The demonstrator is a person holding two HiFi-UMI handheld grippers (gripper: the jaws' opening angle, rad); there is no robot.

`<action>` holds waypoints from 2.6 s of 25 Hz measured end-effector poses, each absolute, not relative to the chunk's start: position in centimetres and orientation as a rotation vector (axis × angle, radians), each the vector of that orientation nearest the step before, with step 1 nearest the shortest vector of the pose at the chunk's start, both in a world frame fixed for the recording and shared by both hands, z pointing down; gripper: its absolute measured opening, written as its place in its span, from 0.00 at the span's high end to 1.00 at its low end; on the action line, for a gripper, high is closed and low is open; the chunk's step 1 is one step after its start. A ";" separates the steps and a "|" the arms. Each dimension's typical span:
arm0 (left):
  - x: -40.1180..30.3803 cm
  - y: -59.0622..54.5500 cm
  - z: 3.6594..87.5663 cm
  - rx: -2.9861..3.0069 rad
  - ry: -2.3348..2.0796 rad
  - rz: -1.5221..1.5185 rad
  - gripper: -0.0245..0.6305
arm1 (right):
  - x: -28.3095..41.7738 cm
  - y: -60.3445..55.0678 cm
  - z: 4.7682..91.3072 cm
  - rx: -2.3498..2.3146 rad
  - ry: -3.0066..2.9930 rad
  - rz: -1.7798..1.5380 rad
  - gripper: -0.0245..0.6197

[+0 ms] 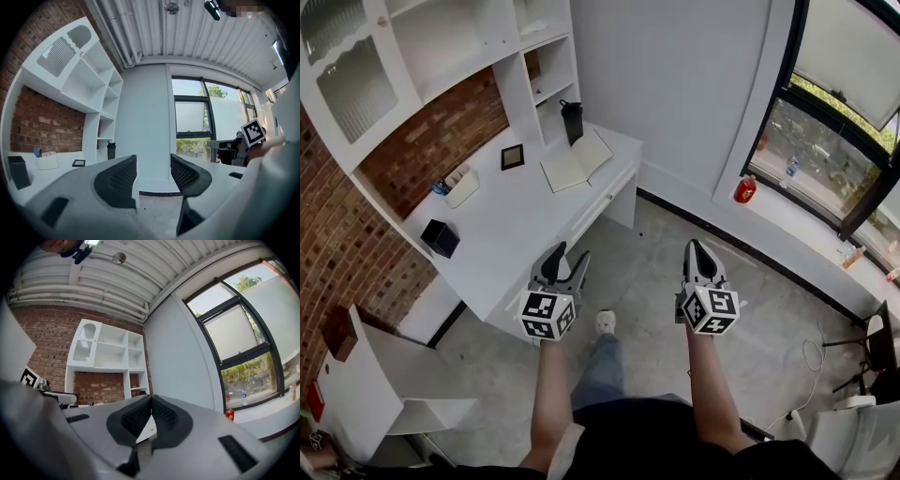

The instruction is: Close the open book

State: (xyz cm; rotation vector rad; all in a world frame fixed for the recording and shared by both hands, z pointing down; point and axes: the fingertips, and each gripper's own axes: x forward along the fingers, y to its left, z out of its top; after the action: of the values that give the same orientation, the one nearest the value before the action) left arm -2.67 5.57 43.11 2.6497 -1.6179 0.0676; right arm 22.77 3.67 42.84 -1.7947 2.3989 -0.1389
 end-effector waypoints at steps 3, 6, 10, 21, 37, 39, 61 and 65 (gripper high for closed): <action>-3.1 1.9 43.9 2.642 -1.593 0.075 0.65 | 22.3 0.2 43.4 -1.810 2.405 -0.147 0.96; -3.7 -2.7 44.9 2.623 -1.585 0.080 0.65 | 21.6 -4.2 44.1 -1.821 2.404 -0.161 0.96; -5.0 -9.7 46.1 2.593 -1.586 0.101 0.65 | 20.2 -11.4 45.3 -1.829 2.411 -0.206 0.96; -6.9 -28.0 47.3 2.574 -1.564 0.127 0.65 | 15.5 -30.5 46.9 -1.825 2.463 -0.289 0.96; -7.2 -37.0 50.1 2.544 -1.519 0.199 0.65 | 14.1 -39.9 48.3 -1.849 2.477 -0.366 0.96; -6.7 -37.4 50.4 2.547 -1.518 0.226 0.65 | 14.2 -40.4 48.4 -1.848 2.487 -0.374 0.96; 0.7 -43.8 62.0 2.588 -1.531 1.568 0.68 | 18.1 -42.3 54.6 -1.916 2.568 -0.523 0.96; 0.7 -44.1 63.7 2.537 -1.497 1.745 0.70 | 18.7 -42.2 55.2 -1.929 2.558 -0.548 0.96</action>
State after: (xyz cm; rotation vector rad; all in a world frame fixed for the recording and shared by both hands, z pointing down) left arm 0.67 -44.12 63.71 2.5374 -1.4968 1.7445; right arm 18.71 -42.16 55.17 -1.9286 2.5584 -0.5480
